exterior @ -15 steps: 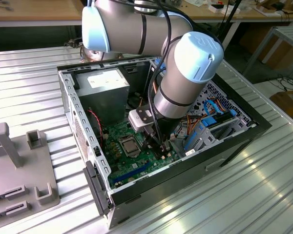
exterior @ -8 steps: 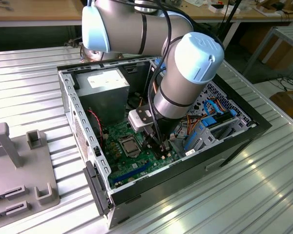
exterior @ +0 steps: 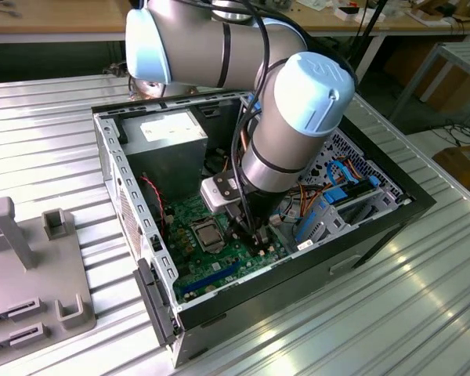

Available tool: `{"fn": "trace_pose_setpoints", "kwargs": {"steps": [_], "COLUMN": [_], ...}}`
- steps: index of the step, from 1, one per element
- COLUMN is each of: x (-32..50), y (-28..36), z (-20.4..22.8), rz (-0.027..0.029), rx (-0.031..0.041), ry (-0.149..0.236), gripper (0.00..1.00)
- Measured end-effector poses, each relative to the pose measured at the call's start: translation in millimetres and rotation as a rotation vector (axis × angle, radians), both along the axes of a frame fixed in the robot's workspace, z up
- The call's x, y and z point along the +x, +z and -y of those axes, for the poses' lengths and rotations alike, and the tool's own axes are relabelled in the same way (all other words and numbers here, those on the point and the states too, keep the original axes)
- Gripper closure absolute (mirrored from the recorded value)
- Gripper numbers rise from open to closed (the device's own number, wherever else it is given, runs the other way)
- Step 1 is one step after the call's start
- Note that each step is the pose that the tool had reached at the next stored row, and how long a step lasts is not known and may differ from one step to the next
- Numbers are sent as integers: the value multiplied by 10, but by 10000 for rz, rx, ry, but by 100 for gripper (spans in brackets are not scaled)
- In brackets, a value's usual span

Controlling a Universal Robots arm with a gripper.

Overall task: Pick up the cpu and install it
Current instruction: 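Install the first cpu locking lever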

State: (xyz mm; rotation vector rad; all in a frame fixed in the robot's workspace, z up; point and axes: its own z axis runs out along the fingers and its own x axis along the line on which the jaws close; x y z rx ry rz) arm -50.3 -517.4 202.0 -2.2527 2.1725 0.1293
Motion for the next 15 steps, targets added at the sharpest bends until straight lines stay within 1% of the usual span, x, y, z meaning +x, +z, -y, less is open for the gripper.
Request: {"fn": "trace_pose_setpoints", "kwargs": {"steps": [15], "x": [-43], "y": [12], "z": [0], "rz": [-1], "rx": [0], "ry": [39], "gripper": [89]}}
